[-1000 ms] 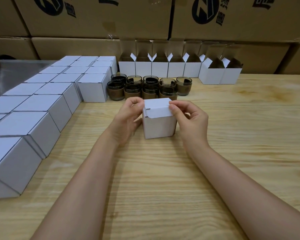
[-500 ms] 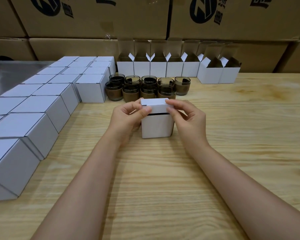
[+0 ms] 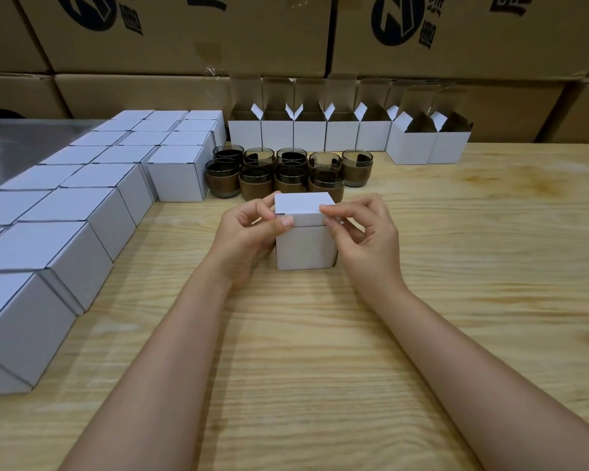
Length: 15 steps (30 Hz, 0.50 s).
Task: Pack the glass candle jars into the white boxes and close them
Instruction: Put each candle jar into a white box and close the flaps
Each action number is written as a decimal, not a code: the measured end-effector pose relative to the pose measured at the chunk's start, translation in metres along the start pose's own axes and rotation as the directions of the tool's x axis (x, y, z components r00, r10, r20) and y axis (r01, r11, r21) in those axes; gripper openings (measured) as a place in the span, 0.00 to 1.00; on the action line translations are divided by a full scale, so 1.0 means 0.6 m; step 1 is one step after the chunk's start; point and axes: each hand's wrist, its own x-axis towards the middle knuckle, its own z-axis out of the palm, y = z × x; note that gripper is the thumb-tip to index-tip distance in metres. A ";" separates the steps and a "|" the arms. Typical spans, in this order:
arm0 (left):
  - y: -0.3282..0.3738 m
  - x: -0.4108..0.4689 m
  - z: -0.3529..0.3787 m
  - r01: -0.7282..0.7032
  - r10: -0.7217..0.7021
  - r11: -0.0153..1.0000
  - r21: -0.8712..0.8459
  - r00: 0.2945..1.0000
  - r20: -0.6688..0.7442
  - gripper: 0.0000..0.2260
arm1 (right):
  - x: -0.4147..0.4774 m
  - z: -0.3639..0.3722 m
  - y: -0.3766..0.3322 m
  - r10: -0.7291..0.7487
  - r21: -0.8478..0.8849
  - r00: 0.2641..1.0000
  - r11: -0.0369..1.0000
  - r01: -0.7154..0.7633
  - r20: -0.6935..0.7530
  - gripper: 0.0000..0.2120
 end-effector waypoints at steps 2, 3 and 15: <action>-0.004 0.004 -0.002 0.005 -0.005 1.000 0.015 1.000 -0.012 0.14 | 0.000 0.000 -0.001 0.002 -0.005 1.000 1.000 -0.002 -0.006 0.10; -0.007 0.005 -0.003 0.006 -0.006 1.000 0.020 1.000 -0.021 0.15 | -0.001 0.000 -0.001 0.003 -0.009 1.000 1.000 -0.003 -0.002 0.09; -0.011 0.012 0.009 0.089 -0.087 0.996 0.009 0.991 -0.099 0.12 | -0.002 0.004 0.011 0.133 -0.027 0.991 0.991 -0.132 0.033 0.09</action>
